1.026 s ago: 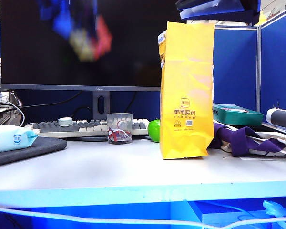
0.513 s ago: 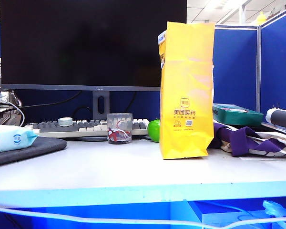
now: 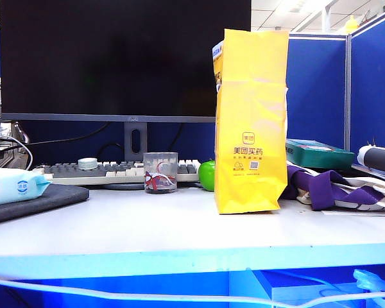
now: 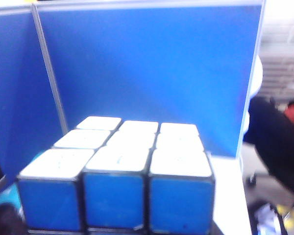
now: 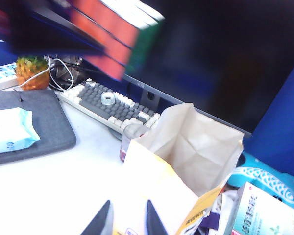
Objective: Pick up the Rubik's Cube and throw it into the yellow paper bag.
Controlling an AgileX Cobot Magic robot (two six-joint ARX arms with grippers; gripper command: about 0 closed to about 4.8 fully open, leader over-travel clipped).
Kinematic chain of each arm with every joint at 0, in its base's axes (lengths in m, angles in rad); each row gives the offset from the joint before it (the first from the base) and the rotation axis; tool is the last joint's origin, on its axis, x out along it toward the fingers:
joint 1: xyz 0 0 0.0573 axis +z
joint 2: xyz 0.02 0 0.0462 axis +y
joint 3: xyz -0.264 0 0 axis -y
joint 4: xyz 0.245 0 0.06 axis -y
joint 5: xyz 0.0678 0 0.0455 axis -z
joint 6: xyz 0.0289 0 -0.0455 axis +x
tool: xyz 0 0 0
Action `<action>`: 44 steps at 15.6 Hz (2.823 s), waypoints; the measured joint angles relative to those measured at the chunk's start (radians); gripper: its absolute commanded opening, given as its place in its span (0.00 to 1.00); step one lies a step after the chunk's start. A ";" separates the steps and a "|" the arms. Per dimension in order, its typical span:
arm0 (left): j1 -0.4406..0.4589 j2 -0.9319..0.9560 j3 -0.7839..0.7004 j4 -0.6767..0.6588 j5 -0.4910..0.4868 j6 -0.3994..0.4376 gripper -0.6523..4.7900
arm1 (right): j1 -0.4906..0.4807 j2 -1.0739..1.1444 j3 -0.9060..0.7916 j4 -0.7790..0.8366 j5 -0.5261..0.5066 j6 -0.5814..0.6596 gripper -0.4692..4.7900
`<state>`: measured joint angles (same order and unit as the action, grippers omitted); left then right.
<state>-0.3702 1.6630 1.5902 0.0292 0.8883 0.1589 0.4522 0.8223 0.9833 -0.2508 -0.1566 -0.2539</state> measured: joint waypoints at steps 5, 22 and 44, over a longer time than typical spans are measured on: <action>-0.057 0.162 0.001 0.402 0.019 -0.232 0.15 | 0.000 -0.007 0.000 -0.013 -0.001 -0.004 0.27; -0.111 0.379 0.173 0.449 0.011 -0.313 0.19 | 0.000 0.080 0.000 0.089 -0.023 -0.006 0.27; 0.045 -0.229 0.182 -0.614 -0.490 0.270 0.60 | 0.000 -0.052 0.014 0.057 0.051 -0.006 0.24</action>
<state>-0.3252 1.4338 1.7721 -0.5850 0.3981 0.4294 0.4519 0.7704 0.9977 -0.1940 -0.1051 -0.2604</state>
